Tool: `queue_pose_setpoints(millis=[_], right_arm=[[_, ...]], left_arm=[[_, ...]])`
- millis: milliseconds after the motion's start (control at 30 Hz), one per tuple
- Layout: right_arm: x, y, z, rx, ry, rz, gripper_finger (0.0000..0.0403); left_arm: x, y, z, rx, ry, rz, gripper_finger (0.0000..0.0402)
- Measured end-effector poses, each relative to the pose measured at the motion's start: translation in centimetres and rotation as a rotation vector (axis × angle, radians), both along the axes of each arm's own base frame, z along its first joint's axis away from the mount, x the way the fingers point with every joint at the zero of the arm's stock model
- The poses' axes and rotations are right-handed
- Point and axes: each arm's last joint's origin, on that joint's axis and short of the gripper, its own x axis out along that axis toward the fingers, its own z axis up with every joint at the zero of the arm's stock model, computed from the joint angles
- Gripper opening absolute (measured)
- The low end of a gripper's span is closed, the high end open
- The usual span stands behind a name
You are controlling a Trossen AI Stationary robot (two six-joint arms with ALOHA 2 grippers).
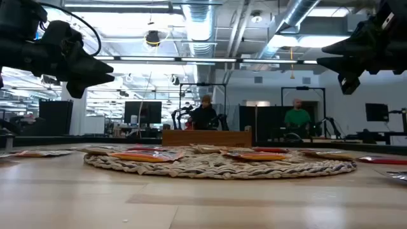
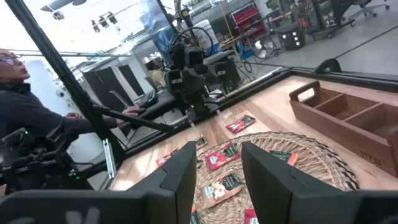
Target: Pick & Place Tea
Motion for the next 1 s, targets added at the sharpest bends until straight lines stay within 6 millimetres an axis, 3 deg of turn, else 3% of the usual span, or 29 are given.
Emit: queue_pose_setpoints(millis=[1000], right_arm=[[0.0,0.0,-0.02,0.0,0.001,0.0,0.0121]], left_arm=[[-0.22,0.62,0.08,0.002,-0.009,0.058,0.0146]])
